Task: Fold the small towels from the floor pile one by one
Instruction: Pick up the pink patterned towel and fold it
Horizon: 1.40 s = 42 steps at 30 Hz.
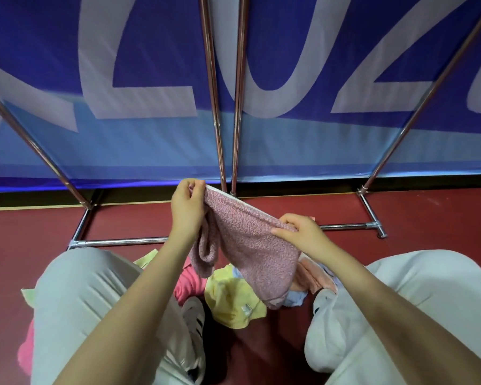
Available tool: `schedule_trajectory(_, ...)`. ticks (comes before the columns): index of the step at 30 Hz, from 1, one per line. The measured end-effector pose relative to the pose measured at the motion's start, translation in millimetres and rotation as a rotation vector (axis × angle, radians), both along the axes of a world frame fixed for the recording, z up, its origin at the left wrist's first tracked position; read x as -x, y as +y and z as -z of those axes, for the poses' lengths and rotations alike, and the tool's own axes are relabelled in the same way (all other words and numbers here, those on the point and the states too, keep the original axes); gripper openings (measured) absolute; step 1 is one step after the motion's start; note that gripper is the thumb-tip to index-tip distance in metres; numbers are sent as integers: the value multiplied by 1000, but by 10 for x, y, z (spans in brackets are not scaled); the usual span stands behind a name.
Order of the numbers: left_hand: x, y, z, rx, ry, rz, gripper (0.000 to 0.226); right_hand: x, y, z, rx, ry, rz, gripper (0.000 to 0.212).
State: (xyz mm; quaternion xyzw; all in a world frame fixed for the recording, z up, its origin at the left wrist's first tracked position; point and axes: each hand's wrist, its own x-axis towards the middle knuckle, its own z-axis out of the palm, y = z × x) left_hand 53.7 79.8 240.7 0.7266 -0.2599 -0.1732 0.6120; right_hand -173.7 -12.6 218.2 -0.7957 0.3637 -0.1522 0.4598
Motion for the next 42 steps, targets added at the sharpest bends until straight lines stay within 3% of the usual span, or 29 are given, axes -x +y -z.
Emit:
schedule_trajectory(5, -128, 21, -31, -8, 49, -95, 22, 123, 81, -62, -193, -89, 61, 16)
schedule_trajectory(10, -134, 7, 37, -67, 24, -72, 18, 187, 117, -172, -253, -188, 189, 10)
schedule_trajectory(15, -57, -4, 56, -171, -131, 22, 35, 211, 79, -335, -128, -238, 375, 10)
schedule_trajectory(19, 195, -43, -4, -127, -139, 116, 30, 154, 57, -475, 30, -221, 279, 8)
schedule_trajectory(27, 642, -174, 52, -10, 51, 242, 30, -141, 85, -542, 47, -221, 59, 11)
schedule_trajectory(31, 761, -130, 21, -31, -50, 385, 24, -230, 69, -534, 31, -268, 34, 10)
schedule_trajectory(37, 811, -117, 32, -58, 77, 478, 29, -264, -16, -509, 33, -311, 110, 14)
schedule_trajectory(42, 741, -104, -37, -8, 8, 483, 29, -234, -88, -448, 46, -270, 121, 12)
